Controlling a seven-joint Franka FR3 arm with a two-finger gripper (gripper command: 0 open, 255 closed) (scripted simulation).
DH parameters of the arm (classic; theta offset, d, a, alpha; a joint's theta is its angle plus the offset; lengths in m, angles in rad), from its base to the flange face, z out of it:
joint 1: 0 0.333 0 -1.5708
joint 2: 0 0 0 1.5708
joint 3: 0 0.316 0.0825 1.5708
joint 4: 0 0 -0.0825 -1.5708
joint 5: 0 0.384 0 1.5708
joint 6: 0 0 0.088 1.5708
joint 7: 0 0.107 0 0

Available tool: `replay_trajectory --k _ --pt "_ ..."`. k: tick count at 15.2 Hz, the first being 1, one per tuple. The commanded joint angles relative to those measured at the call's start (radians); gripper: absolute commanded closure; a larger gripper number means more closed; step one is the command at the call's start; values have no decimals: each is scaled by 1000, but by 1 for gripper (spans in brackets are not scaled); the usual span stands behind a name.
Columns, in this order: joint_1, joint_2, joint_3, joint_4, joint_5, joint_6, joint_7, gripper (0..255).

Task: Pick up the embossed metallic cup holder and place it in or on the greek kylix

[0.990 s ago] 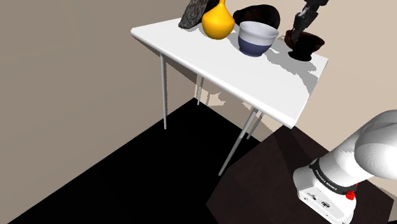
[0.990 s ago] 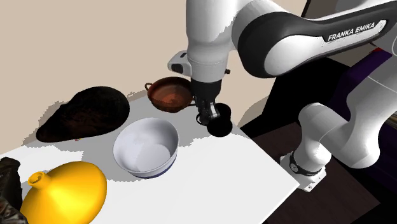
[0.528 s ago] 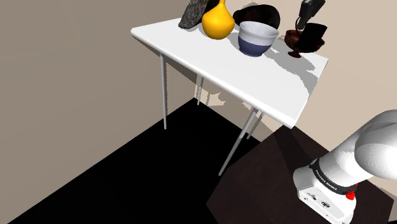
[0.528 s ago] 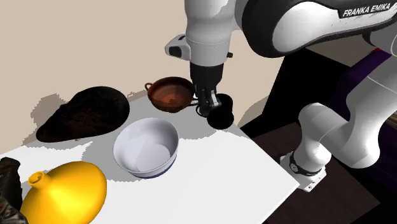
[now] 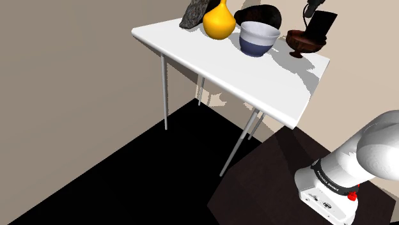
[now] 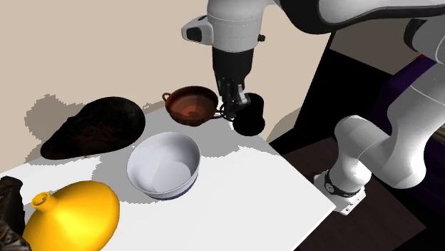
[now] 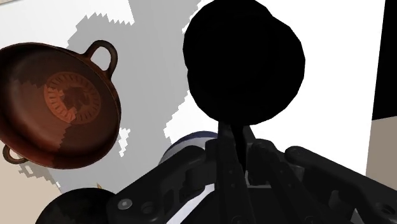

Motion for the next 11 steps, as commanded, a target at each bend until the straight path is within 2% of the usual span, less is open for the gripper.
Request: replay_trajectory --k 1,6,11 --pt "0 5 -1 18 1 -14 -3 255" --pt "-33 135 -96 164 22 -29 -138 255" --pt "-85 304 -189 356 85 -63 -283 255"
